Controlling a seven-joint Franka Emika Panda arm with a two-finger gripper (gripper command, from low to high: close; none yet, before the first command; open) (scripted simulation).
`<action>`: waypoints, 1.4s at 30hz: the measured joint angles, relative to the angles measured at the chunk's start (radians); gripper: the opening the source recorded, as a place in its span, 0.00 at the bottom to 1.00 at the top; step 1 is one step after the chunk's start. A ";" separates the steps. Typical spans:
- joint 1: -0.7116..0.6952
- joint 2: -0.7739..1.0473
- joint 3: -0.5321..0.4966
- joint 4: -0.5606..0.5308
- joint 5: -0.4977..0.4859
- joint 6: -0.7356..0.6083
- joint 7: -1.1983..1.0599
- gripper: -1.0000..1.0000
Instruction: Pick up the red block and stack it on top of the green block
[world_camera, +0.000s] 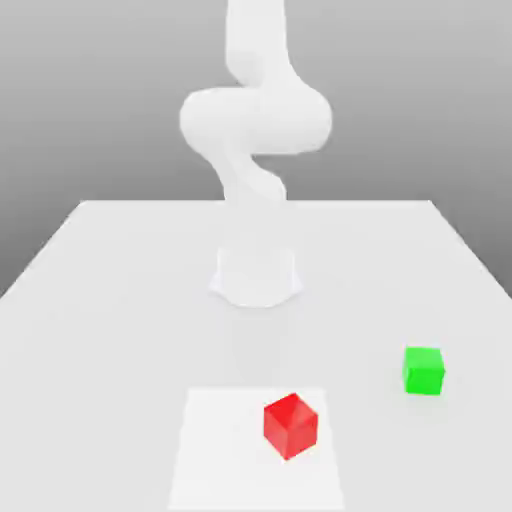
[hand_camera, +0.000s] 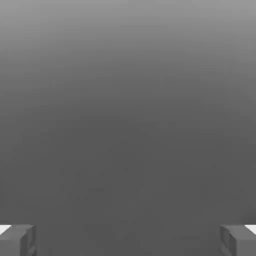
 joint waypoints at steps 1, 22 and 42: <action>0.009 0.041 -0.004 -0.020 -0.002 0.023 -0.023 0.50; 0.128 0.806 -0.028 -0.368 0.017 0.466 -0.461 0.50; 0.199 0.736 0.017 -0.391 0.024 0.412 -0.396 0.00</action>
